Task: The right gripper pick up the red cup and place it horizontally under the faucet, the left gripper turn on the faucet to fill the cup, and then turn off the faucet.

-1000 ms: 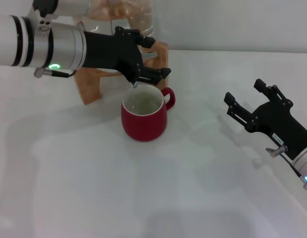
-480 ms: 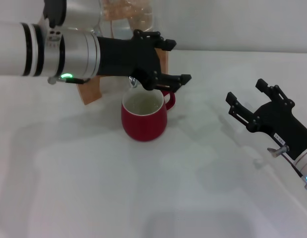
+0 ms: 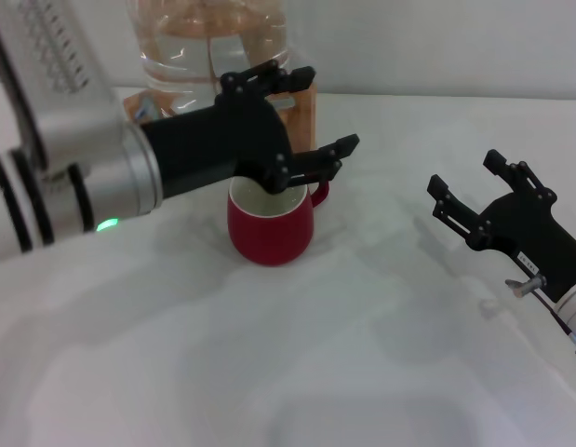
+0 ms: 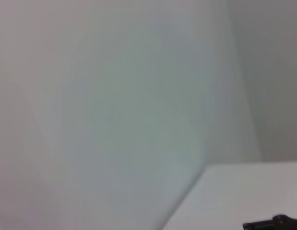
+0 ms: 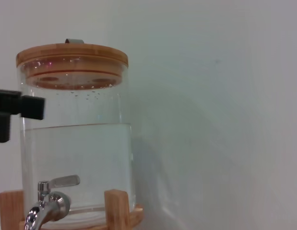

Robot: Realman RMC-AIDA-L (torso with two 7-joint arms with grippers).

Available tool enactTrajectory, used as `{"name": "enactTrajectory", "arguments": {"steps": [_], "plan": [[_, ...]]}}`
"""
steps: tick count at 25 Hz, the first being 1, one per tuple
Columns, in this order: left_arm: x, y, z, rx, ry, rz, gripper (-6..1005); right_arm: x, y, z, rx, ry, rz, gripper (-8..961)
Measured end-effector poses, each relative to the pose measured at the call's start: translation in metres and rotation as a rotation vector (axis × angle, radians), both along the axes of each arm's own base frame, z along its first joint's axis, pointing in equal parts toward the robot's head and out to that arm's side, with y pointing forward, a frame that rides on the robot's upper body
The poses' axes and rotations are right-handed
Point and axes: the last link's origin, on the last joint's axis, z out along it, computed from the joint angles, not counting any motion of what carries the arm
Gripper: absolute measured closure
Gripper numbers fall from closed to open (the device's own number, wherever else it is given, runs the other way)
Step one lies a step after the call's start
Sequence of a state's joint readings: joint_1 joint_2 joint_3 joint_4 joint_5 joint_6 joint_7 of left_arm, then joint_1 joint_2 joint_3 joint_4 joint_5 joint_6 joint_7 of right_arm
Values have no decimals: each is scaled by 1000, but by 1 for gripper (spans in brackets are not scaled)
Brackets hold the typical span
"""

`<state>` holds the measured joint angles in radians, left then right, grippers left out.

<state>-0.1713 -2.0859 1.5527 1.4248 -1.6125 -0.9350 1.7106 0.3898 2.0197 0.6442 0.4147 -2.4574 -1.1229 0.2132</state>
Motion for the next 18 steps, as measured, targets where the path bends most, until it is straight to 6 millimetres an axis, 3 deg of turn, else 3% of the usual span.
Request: {"name": "enactTrajectory", "arguments": {"steps": [7, 18], "plan": [[-35, -23, -4, 124, -113, 72, 153, 3, 0, 0, 2, -7, -8, 84], [-77, -40, -3, 281, -243, 171, 153, 3, 0, 0, 0, -8, -11, 84]]}}
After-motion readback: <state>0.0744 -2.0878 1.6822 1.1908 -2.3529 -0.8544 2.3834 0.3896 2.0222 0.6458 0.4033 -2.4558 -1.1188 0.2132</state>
